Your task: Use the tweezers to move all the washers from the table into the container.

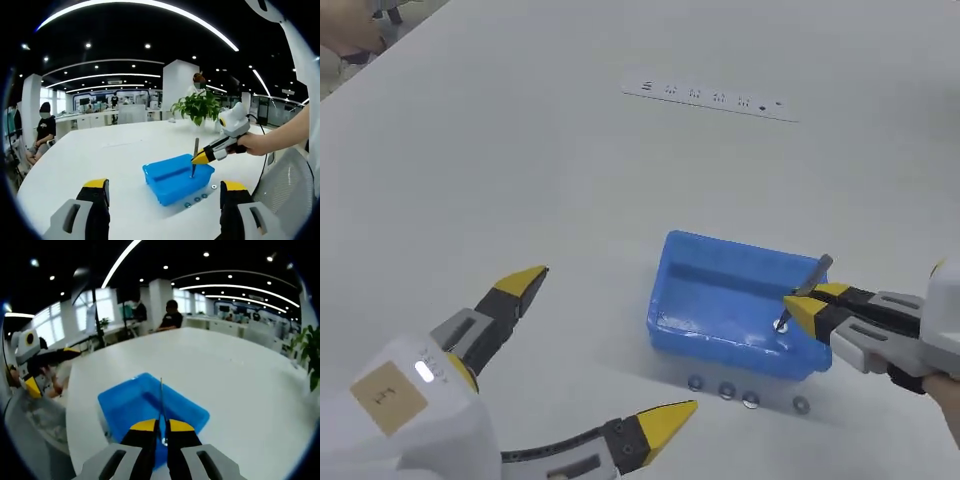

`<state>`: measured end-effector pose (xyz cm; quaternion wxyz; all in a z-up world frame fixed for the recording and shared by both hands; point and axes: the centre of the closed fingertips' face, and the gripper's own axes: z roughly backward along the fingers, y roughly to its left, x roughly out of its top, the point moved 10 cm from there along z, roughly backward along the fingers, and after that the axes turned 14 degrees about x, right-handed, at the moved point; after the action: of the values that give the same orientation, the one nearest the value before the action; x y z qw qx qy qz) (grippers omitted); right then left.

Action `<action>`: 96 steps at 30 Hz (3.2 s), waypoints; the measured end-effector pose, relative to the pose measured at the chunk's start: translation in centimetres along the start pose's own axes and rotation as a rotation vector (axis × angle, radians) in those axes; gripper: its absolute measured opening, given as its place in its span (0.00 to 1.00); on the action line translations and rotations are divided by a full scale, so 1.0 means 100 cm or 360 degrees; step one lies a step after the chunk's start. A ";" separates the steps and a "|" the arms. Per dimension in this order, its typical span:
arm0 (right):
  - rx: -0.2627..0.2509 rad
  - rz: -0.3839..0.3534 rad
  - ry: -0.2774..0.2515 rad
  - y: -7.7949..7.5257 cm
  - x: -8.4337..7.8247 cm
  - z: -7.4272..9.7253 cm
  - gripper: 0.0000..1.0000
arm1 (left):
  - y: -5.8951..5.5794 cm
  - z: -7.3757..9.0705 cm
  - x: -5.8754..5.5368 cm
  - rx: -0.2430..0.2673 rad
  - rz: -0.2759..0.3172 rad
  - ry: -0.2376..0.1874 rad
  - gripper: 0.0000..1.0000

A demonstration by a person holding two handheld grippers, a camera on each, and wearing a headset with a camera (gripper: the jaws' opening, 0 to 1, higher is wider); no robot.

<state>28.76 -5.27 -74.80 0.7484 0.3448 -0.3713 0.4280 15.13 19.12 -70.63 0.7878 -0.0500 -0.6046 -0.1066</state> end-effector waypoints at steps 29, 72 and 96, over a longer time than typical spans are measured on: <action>0.0305 -0.0018 -0.0221 0.081 0.026 -0.007 0.03 | 0.003 0.002 0.000 0.0015 0.0018 -0.0003 0.89; 0.0302 0.0208 0.0246 0.086 0.004 -0.032 0.03 | 0.001 0.003 -0.004 0.0000 -0.0031 0.0050 0.86; 0.0521 0.0425 0.0966 0.097 0.019 -0.025 0.01 | -0.001 0.002 -0.007 -0.0076 -0.0024 0.0099 0.79</action>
<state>21.37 1.39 -72.51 0.6970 0.2658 -0.1006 0.6583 14.71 19.16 -71.29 0.8039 -0.0608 -0.5776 -0.1284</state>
